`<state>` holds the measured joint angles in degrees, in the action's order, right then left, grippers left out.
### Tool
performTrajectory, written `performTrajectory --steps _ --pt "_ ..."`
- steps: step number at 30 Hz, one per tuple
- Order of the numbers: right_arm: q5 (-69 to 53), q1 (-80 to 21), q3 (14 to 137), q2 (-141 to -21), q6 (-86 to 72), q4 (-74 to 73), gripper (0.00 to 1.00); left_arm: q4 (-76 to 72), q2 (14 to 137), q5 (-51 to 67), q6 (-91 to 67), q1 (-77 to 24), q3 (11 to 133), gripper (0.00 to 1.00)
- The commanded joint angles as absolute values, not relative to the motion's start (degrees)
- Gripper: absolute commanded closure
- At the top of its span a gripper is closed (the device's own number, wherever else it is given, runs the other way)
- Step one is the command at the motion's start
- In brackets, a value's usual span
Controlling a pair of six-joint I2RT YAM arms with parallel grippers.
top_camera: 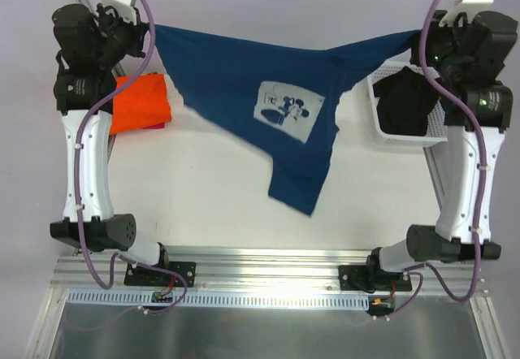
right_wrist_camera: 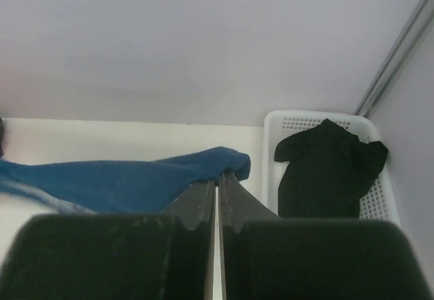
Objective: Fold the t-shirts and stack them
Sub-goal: Flatten out the tshirt
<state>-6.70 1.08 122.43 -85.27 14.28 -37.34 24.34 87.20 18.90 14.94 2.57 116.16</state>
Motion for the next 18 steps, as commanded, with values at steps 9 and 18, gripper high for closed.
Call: performTrajectory --steps 9,18 --pt "-5.0 1.8 107.7 -51.6 17.0 -40.3 1.0 22.1 53.1 19.3 17.2 2.3 97.0 1.0" --pt "-0.4 1.8 116.4 -47.4 19.8 -46.7 0.99 27.0 48.5 19.1 17.7 2.4 98.3 1.0"
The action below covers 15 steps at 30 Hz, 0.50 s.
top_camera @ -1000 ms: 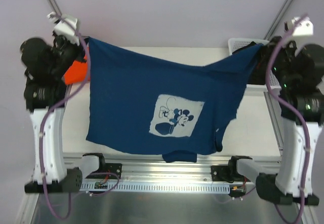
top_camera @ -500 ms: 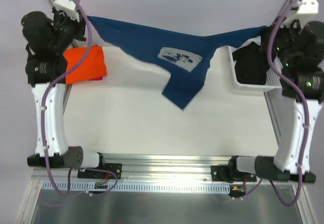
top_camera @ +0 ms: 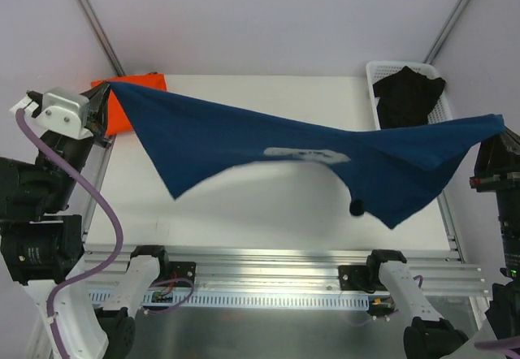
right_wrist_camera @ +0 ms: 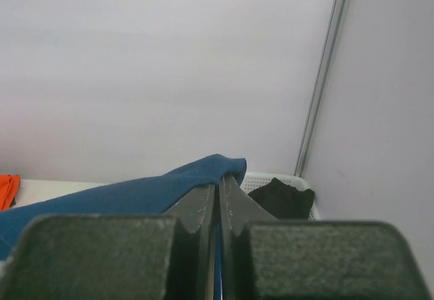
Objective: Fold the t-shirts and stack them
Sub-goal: Flatten out the tshirt
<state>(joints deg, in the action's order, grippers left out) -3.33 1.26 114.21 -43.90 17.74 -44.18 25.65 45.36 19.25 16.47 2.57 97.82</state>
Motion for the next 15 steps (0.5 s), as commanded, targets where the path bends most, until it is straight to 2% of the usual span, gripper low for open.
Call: performTrajectory --steps 1,5,8,12,13,15 --pt "-0.5 1.8 117.2 -48.1 20.1 -46.7 0.99 27.0 49.2 19.2 17.8 2.4 98.5 1.0" --pt "-1.3 1.8 115.1 -51.7 20.9 -43.5 1.0 26.7 54.2 19.2 19.1 2.4 98.2 1.0" --pt "-1.6 1.8 109.5 -55.1 21.5 -36.0 0.99 23.5 59.8 18.9 19.6 2.3 92.9 1.0" --pt "-2.3 1.8 107.1 -64.7 21.1 -29.9 0.99 15.4 67.4 18.4 22.0 2.4 86.4 1.0" --pt "-2.5 1.8 107.2 -70.1 20.9 -28.9 0.99 14.3 69.7 18.2 22.3 2.4 85.7 1.0" --pt "-4.7 1.8 111.1 -76.4 20.7 -28.7 0.99 12.8 76.9 19.0 23.3 2.4 84.9 1.0"
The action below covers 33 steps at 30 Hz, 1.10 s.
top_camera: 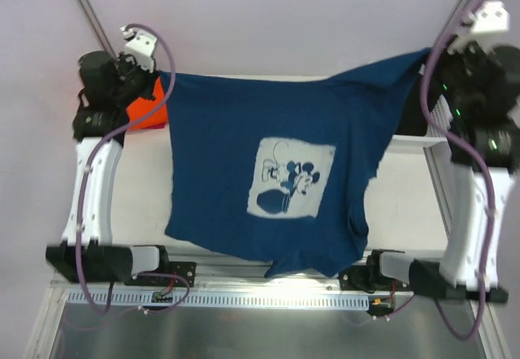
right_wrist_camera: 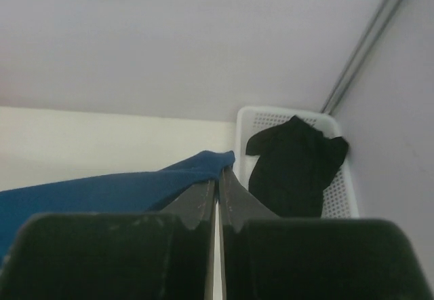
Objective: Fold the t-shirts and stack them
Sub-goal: Flatten out the tshirt, then fold the flattened tshirt in 1/3 of the way
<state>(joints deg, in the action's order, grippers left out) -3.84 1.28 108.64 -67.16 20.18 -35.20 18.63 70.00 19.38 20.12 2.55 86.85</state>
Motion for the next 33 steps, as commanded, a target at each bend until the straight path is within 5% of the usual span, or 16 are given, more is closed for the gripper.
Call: performTrajectory --steps 1,15,22,33 --pt "-5.5 1.8 112.8 -83.7 20.6 -29.3 1.0 12.2 79.4 19.2 23.3 2.5 85.3 1.0" --pt "-5.0 -3.2 122.8 -121.3 24.1 -30.9 1.0 7.8 114.1 18.0 28.9 3.2 99.9 1.0" --pt "-4.4 -4.9 124.2 -125.4 24.0 -30.8 1.0 8.1 119.5 17.7 28.7 3.1 105.0 1.0" --pt "-6.1 -2.8 121.4 -121.1 23.4 -31.8 0.99 8.2 111.2 17.7 29.0 2.6 96.4 1.0"
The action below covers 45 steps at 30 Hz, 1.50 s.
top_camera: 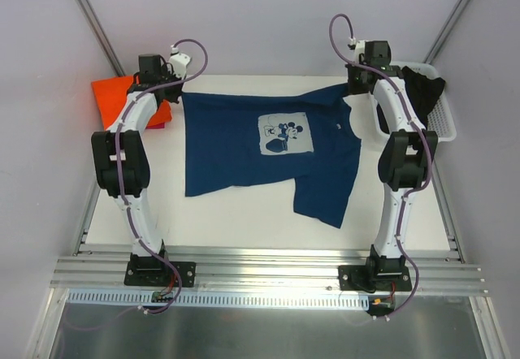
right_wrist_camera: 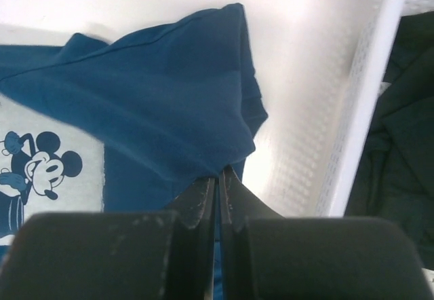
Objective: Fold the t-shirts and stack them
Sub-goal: Fold the flattened tshirt in 1/3 of the way
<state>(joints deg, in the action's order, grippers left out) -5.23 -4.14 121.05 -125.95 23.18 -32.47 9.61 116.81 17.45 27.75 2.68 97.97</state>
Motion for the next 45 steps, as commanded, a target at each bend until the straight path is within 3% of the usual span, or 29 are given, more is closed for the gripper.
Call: performTrajectory --steps 1,29,45 --pt "-6.2 -2.6 121.6 -121.5 23.3 -31.9 0.99 8.1 111.0 17.5 28.8 2.5 96.0 1.0" --pt "-11.3 -7.1 116.2 -127.2 19.5 -34.9 0.99 11.6 107.7 20.1 27.2 1.7 85.8 1.0" --pt "-11.7 -4.4 108.5 -122.4 20.2 -35.7 0.99 12.2 106.6 19.8 26.4 1.4 84.8 1.0"
